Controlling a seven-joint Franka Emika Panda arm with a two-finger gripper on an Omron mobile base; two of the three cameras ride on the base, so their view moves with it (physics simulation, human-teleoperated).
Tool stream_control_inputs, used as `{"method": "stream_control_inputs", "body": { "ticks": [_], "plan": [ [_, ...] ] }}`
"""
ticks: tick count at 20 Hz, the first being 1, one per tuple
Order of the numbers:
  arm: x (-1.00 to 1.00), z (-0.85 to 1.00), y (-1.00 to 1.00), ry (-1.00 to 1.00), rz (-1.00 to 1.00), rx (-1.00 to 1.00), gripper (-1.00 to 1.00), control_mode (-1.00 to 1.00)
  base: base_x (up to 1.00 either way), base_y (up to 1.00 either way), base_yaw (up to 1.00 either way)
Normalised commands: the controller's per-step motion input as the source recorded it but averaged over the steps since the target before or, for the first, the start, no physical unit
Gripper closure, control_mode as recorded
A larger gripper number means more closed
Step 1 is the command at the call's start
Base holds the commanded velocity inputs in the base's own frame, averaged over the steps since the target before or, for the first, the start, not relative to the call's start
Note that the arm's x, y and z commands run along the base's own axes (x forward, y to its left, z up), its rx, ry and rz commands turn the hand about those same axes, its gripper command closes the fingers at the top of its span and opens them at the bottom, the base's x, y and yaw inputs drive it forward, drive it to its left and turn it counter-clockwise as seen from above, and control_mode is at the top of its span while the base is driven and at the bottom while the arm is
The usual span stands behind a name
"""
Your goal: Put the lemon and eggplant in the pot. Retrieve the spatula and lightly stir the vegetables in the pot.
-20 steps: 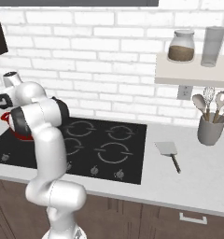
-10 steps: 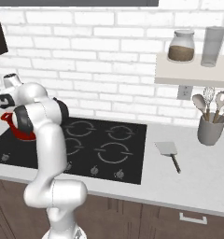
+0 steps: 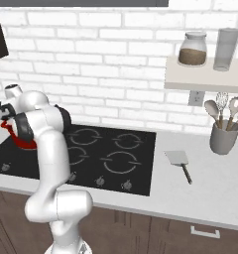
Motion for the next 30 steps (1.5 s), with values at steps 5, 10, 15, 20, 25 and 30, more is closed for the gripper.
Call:
{"method": "stream_control_inputs", "body": {
  "ticks": [5,10,15,20,25,30],
  "plan": [
    [-0.01,-0.05,-0.17,0.00,0.00,0.00,-1.00,-1.00,0.00,0.00,0.00],
    [-0.14,0.14,-0.25,-0.02,0.00,0.02,-1.00,-1.00,0.00,0.00,0.00],
    [-0.03,0.31,-0.15,0.00,0.00,0.03,-1.00,-1.00,0.00,0.00,0.00],
    [-0.35,0.88,-0.25,-0.10,-0.01,0.09,-1.00,-1.00,0.00,0.00,0.00],
    [-0.63,0.95,-0.67,-0.05,-0.11,0.17,-1.00,-1.00,0.00,0.00,0.00],
    [-0.60,0.44,-1.00,0.04,-0.31,0.23,-1.00,-1.00,0.00,0.00,0.00]
  ]
}}
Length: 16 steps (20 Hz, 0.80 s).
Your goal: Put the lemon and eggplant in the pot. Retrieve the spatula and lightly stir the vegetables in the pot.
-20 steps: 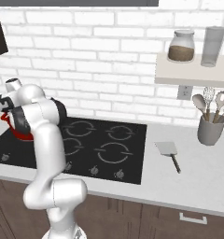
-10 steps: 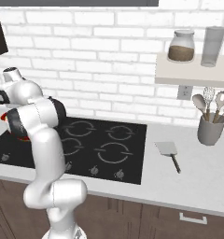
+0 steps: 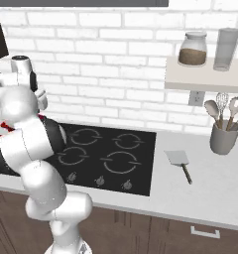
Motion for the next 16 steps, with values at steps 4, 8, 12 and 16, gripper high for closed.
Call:
{"method": "stream_control_inputs", "body": {
  "ticks": [4,8,12,16],
  "plan": [
    [-0.41,0.17,-1.00,0.09,-0.41,0.23,-1.00,-1.00,0.00,0.00,0.00],
    [-0.30,0.01,-1.00,0.12,-0.47,0.19,-1.00,-1.00,0.00,0.00,0.00],
    [-0.19,0.00,-1.00,0.10,-0.51,0.09,-1.00,-1.00,0.00,0.00,0.00],
    [-0.06,0.00,-1.00,0.09,-0.55,0.05,-1.00,-1.00,0.00,0.00,0.00]
  ]
}}
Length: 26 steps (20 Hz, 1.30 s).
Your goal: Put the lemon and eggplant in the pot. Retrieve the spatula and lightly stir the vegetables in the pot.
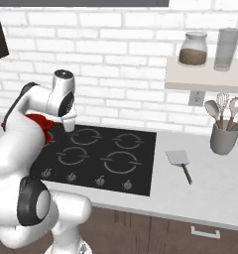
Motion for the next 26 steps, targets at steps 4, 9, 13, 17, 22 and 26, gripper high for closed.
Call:
{"method": "stream_control_inputs", "body": {
  "ticks": [4,9,13,17,22,26],
  "plan": [
    [-0.03,0.00,-1.00,0.09,-0.55,0.06,-1.00,-1.00,0.00,0.00,0.00],
    [-0.04,0.00,-1.00,0.04,-0.53,0.07,-1.00,-1.00,0.00,0.00,0.00],
    [-0.14,0.00,-1.00,0.03,-0.53,0.06,-1.00,-1.00,0.00,0.00,0.00],
    [-0.36,0.00,-1.00,0.02,-0.46,0.09,-1.00,-1.00,0.00,0.00,0.00],
    [-0.51,0.00,-1.00,0.00,-0.38,0.14,-1.00,-1.00,0.00,0.00,0.00],
    [-0.60,0.00,-1.00,0.00,-0.34,0.22,-1.00,-1.00,0.00,0.00,0.00]
  ]
}}
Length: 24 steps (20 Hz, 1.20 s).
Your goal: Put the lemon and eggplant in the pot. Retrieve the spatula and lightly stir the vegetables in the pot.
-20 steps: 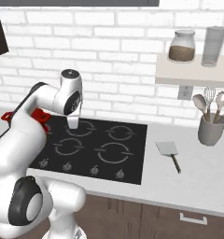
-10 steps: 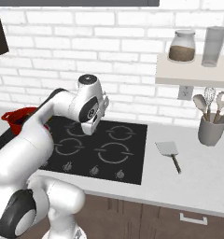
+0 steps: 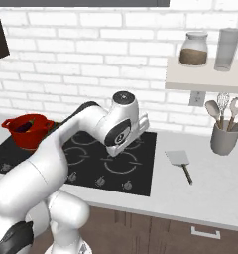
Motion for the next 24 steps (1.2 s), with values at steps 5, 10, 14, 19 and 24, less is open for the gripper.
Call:
{"method": "stream_control_inputs", "body": {
  "ticks": [5,10,14,19,24],
  "plan": [
    [-0.40,-0.06,-1.00,0.00,-0.35,0.24,-1.00,-1.00,0.00,0.00,0.00],
    [-0.05,-0.15,-1.00,0.01,-0.37,0.22,-1.00,-1.00,0.00,0.00,0.00],
    [0.08,-0.12,-0.95,0.05,-0.32,0.21,-1.00,-1.00,0.00,0.00,0.00],
    [0.26,-0.10,-0.70,0.05,-0.23,0.21,-1.00,-1.00,0.00,0.00,0.00],
    [0.06,-0.16,-0.35,0.01,-0.14,0.14,-1.00,-1.00,0.00,0.00,0.00]
  ]
}}
